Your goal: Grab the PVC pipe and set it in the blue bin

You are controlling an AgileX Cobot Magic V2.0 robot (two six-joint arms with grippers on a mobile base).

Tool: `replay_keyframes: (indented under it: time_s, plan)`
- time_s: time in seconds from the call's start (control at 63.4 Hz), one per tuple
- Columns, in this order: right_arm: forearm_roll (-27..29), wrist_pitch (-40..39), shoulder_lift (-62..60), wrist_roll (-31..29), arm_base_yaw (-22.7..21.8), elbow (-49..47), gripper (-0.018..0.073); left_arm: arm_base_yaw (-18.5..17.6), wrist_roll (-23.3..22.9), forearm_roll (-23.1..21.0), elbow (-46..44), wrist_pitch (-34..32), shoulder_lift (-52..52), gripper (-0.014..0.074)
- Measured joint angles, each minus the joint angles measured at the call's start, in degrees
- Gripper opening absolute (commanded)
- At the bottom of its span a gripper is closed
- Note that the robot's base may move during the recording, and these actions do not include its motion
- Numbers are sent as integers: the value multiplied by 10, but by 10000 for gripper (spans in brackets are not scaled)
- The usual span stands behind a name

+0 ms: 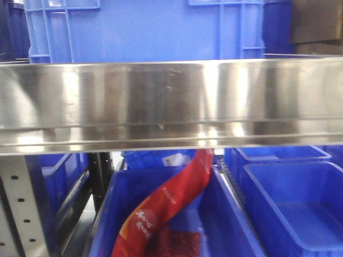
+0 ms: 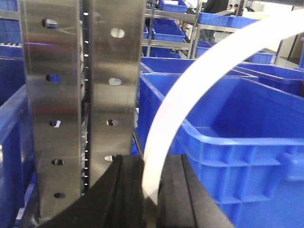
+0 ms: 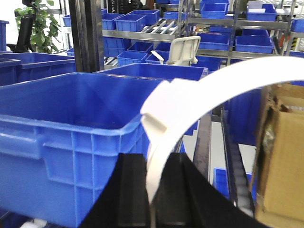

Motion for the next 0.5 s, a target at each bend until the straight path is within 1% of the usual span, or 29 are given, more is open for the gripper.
replay_keyframes:
  time_s: [0.505]
  plan:
    - [0, 0, 0, 0, 0, 0, -167, 0, 0, 0, 0, 0, 0, -111]
